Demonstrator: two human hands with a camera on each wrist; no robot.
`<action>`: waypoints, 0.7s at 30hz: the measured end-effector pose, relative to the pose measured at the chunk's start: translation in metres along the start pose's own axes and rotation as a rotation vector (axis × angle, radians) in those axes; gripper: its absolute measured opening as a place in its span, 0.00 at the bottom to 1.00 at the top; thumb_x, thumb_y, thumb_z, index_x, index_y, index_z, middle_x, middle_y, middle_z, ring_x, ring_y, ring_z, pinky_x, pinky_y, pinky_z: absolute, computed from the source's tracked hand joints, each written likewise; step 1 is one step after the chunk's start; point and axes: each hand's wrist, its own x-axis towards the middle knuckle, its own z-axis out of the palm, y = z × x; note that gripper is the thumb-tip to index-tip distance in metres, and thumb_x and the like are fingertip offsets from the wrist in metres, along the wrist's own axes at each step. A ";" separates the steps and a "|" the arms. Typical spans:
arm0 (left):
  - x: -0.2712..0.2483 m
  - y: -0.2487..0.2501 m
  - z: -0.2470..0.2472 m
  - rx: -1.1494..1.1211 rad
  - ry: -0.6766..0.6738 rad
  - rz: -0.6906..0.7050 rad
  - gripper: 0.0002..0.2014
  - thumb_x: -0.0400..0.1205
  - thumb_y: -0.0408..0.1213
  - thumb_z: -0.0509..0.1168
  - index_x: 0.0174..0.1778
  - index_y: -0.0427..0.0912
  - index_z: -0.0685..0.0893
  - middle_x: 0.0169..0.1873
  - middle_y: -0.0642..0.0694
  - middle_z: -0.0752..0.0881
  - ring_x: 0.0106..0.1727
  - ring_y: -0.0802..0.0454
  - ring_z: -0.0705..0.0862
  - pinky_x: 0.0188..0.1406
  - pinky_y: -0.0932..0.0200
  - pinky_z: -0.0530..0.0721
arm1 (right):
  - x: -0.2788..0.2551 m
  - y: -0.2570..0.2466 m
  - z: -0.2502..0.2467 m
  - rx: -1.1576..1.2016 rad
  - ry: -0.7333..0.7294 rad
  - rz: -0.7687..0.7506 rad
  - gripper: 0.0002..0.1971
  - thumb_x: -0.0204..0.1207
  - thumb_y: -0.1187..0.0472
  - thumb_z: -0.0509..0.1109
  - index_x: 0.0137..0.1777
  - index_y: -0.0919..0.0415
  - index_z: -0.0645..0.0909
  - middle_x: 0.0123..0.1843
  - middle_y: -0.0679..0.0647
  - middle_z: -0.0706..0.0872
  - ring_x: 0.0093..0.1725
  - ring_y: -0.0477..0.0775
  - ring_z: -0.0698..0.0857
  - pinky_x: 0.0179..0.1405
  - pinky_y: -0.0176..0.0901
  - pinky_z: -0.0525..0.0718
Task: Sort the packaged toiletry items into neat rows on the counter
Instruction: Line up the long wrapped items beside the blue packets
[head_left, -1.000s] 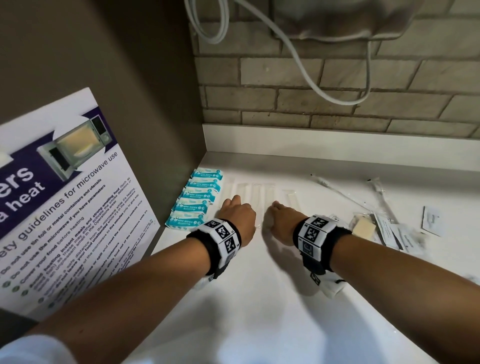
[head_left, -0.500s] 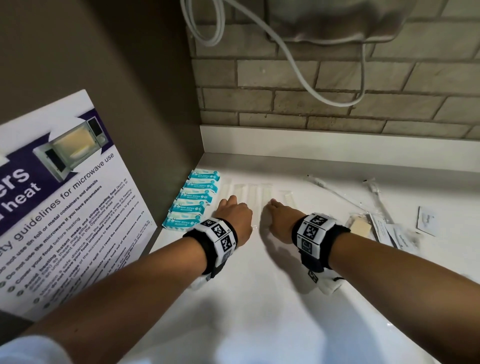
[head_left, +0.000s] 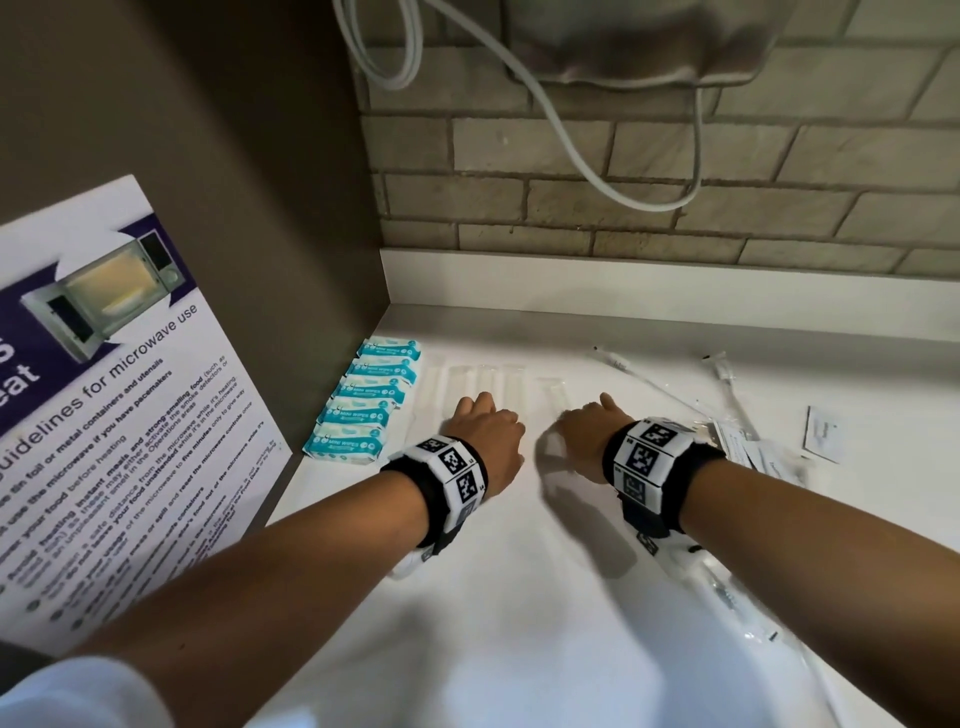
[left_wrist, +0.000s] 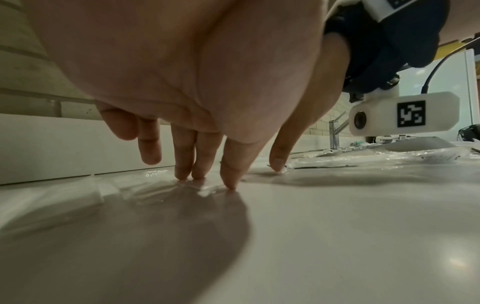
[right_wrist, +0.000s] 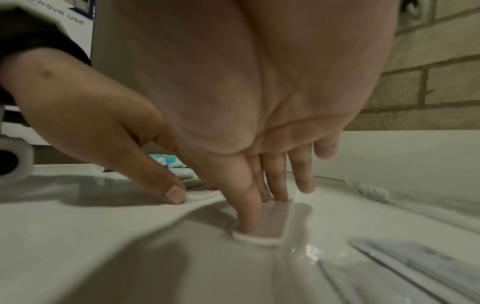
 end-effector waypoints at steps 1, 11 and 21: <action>0.000 0.000 0.001 0.003 0.000 -0.002 0.15 0.84 0.47 0.56 0.61 0.45 0.81 0.69 0.50 0.79 0.67 0.43 0.69 0.63 0.48 0.66 | 0.001 0.000 0.001 0.019 0.014 -0.004 0.18 0.81 0.57 0.61 0.70 0.54 0.76 0.67 0.51 0.81 0.71 0.57 0.76 0.79 0.53 0.58; 0.002 0.000 0.000 -0.003 0.003 0.002 0.14 0.84 0.47 0.57 0.60 0.45 0.81 0.70 0.52 0.78 0.68 0.42 0.69 0.63 0.48 0.64 | -0.003 -0.010 -0.012 0.176 0.032 0.011 0.20 0.80 0.67 0.61 0.72 0.63 0.73 0.70 0.57 0.78 0.72 0.60 0.77 0.72 0.47 0.70; 0.002 -0.002 0.001 0.008 -0.011 0.009 0.16 0.83 0.48 0.57 0.62 0.47 0.80 0.70 0.52 0.78 0.68 0.43 0.69 0.63 0.48 0.65 | -0.007 -0.014 -0.014 0.335 0.061 0.037 0.15 0.82 0.63 0.60 0.67 0.64 0.75 0.65 0.58 0.81 0.66 0.62 0.81 0.61 0.46 0.77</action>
